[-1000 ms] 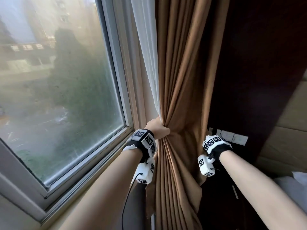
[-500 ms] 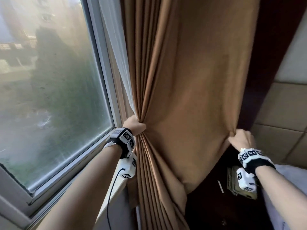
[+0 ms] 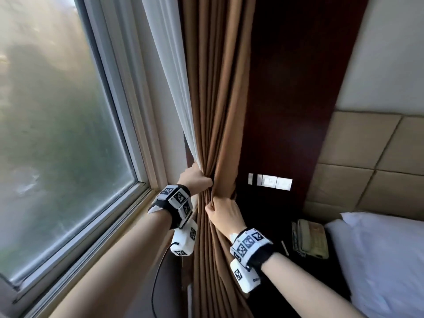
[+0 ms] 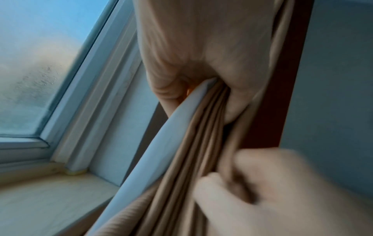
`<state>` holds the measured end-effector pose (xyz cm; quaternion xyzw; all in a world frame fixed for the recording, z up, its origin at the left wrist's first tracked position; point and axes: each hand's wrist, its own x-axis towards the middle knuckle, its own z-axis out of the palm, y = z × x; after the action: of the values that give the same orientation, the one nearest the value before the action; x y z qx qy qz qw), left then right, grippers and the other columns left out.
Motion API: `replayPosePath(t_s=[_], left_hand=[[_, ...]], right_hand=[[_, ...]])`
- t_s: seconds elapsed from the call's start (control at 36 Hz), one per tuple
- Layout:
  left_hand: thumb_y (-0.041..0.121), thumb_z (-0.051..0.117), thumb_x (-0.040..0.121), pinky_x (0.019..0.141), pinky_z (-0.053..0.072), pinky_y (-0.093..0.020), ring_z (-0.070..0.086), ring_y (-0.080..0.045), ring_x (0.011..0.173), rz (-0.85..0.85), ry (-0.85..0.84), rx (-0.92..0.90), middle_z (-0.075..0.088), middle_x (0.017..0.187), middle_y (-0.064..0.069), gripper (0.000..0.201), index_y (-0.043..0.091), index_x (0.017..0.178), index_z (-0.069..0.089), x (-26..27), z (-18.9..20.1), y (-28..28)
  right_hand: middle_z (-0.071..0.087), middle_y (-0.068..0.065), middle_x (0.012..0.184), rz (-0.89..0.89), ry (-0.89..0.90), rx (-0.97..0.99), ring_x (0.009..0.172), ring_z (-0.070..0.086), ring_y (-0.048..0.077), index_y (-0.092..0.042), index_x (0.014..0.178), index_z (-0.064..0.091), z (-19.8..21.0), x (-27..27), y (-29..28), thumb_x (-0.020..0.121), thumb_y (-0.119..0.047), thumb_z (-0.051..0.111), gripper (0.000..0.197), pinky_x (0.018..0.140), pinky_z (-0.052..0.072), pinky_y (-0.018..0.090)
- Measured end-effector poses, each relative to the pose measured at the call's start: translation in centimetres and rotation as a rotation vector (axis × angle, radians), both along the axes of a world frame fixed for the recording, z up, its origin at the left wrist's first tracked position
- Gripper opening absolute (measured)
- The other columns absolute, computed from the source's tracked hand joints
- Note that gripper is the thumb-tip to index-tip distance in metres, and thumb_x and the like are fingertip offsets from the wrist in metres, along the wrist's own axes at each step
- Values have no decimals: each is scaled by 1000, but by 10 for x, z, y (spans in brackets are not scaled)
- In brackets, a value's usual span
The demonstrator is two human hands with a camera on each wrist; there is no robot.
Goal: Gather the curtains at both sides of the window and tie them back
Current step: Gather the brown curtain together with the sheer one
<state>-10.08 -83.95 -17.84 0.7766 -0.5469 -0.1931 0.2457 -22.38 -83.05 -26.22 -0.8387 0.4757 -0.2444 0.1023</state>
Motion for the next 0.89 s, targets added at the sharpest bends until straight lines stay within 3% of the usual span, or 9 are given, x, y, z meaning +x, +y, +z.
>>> replayPosePath(t_s=[0.14,0.25,0.33,0.42,0.53,0.61,0.69,0.81,0.89], left_hand=[[30,74,46,96,49,-35,55,-25,114,-122,202,69,56,122,-7,96,10,133,40,3,4,4],[72,84,36,107,41,-38,50,-20,125,-57,294,10,50,137,2,130,24,145,32,6,1,1],[51,73,75,98,44,-30,56,-26,116,36,18,-68,60,125,-3,73,19,135,47,3,9,14],[23,58,83,86,47,-30,59,-35,106,38,-136,-95,63,117,-15,37,12,119,59,10,9,15],[22,56,82,85,51,-31,59,-36,102,-8,-159,-56,63,112,-17,36,10,116,62,21,12,15],[22,56,83,88,51,-34,58,-36,102,-8,-149,-55,62,111,-16,37,8,117,61,24,11,13],[23,56,84,88,50,-33,57,-36,103,-6,-137,-55,61,109,-15,35,9,116,60,26,8,10],[25,55,84,86,49,-33,56,-37,101,-23,-163,-61,62,106,-14,32,11,112,60,28,5,7],[28,54,83,83,49,-33,56,-35,96,-28,-182,-40,60,97,-10,29,13,107,61,31,3,4]], right_hand=[[69,17,89,7,82,29,88,64,38,-14,79,56,2,9,-4,92,-32,40,28,85,45,45],[69,9,92,60,168,50,94,63,34,-20,80,54,10,17,-4,90,-36,34,27,96,36,62],[67,11,98,105,216,74,102,59,36,-18,81,54,15,20,-7,91,-36,33,30,97,34,62],[67,12,102,227,126,216,104,59,34,-18,77,51,15,13,-19,93,-40,39,29,96,41,50],[68,4,113,355,149,516,108,59,19,-16,106,69,19,-13,-57,89,-38,58,29,95,42,29],[71,2,95,309,226,612,94,61,20,-18,92,74,14,-28,-105,70,-20,60,25,79,44,22],[70,12,89,140,8,655,79,57,23,-23,87,70,7,-32,-156,76,0,51,32,58,40,23],[60,-2,101,62,-344,794,94,51,15,-24,131,48,8,-14,-190,79,4,48,59,71,40,25],[56,-9,92,49,-529,895,86,48,11,-27,120,50,-5,13,-220,75,-23,52,45,77,35,31]])
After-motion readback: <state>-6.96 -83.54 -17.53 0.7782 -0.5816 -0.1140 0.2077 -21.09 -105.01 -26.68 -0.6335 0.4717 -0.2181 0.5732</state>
